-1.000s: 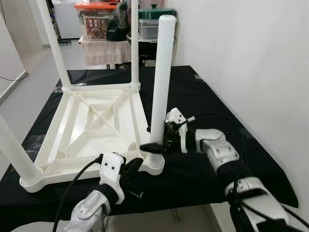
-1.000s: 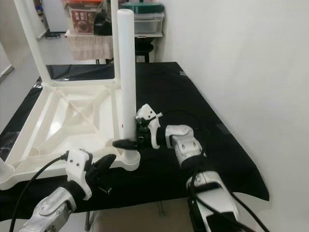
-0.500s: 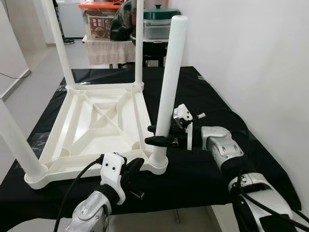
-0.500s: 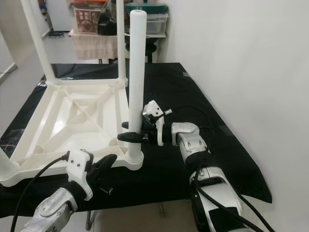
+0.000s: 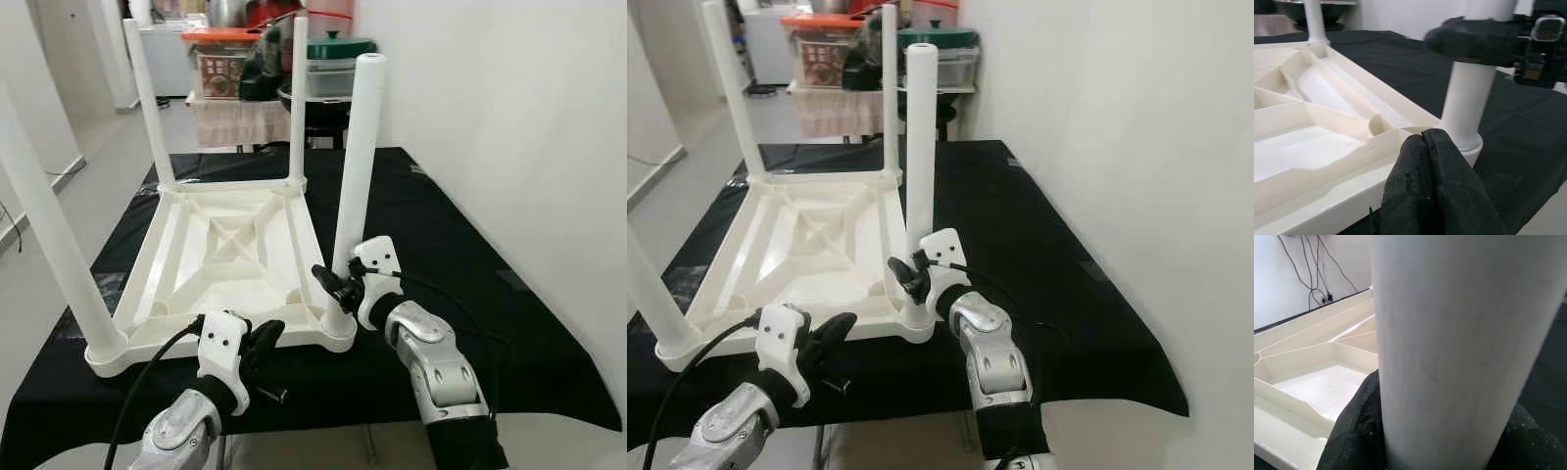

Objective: Building children table

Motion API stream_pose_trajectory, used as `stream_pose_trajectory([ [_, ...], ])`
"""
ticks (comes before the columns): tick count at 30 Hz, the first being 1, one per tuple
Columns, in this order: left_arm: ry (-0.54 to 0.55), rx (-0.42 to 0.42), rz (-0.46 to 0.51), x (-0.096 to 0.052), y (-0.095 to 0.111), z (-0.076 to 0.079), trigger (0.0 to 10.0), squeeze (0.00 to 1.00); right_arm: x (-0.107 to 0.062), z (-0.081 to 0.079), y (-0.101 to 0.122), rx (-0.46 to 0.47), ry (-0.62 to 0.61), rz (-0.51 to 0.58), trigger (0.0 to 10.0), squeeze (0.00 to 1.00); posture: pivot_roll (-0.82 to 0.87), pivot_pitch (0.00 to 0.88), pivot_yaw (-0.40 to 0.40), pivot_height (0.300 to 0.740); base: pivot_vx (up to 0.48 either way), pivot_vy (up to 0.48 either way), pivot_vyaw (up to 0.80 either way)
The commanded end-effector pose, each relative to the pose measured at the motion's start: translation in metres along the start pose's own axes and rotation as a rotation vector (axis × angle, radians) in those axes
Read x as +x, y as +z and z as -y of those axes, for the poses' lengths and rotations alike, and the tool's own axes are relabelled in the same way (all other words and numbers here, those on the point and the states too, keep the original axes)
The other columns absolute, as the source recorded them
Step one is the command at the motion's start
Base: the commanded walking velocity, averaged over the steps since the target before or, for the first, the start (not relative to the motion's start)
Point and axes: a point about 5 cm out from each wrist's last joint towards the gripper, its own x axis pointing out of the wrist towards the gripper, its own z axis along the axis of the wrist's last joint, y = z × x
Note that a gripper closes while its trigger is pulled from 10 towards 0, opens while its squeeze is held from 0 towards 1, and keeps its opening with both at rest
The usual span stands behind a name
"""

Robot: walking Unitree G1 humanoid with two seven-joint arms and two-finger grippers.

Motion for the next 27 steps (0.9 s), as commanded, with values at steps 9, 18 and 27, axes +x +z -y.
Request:
stream_pose_trajectory([
  [9,-0.011,0.013,-0.007,0.002,-0.001,0.001,10.0,0.0,0.03,-0.03,-0.01,0.117,0.306,-0.019,10.0,1.0,0.01,0.0,-0.036,0.74,0.0,0.0,0.0],
  [18,-0.002,0.009,0.0,0.002,0.0,0.001,10.0,0.0,0.022,-0.014,0.022,-0.091,0.641,0.024,10.0,0.0,0.03,0.0,-0.053,0.74,0.0,0.0,0.0],
  [27,-0.001,0.009,0.002,-0.001,0.0,0.002,10.0,0.0,0.029,0.014,0.033,-0.003,0.769,-0.014,1.5,0.0,0.06,0.0,-0.067,0.74,0.0,0.0,0.0],
])
